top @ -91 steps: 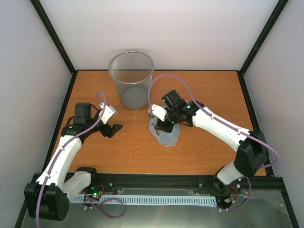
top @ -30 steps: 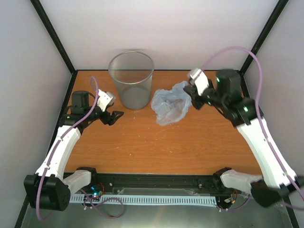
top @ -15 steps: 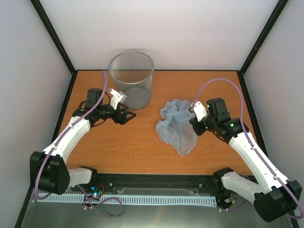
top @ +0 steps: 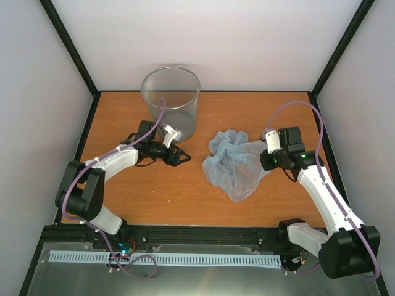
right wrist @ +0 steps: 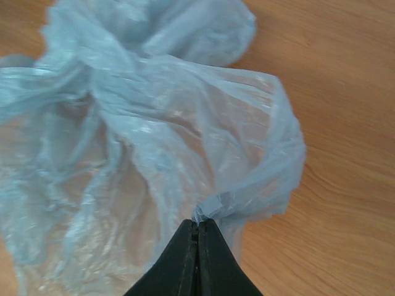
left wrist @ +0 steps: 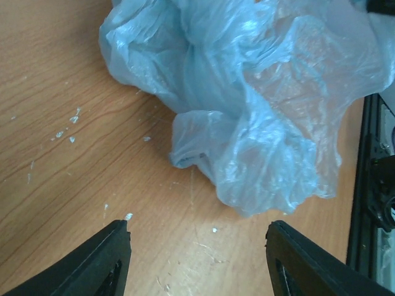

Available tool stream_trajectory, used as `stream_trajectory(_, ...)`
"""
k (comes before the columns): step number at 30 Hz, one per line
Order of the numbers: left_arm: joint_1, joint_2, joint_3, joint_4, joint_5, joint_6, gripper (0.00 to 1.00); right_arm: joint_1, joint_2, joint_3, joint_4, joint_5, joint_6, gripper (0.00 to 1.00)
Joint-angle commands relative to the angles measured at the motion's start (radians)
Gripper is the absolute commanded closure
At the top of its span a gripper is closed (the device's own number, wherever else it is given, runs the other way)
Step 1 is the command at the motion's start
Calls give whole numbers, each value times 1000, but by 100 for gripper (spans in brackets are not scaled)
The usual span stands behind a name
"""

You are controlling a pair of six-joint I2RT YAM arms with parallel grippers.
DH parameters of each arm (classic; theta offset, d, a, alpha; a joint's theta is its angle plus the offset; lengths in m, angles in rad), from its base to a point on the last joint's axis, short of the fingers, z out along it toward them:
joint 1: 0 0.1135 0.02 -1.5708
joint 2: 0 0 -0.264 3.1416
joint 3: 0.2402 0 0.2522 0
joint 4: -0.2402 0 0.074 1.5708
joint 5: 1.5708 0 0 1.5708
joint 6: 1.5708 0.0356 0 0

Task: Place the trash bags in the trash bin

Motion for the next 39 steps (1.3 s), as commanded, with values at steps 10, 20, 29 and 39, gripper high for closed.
stream_trajectory(10,-127,225,21,357,-42,-133,35,-168,152,21,55,171,30,97)
stream_trajectory(20,-175,404,81,533,-32,-165,40,-197,239,18,78,182,-24,97)
stream_trajectory(29,-288,534,239,601,-69,-228,37,-196,267,22,68,139,-50,97)
stream_trajectory(39,-356,565,441,566,34,-267,94,-197,237,68,42,83,-16,97)
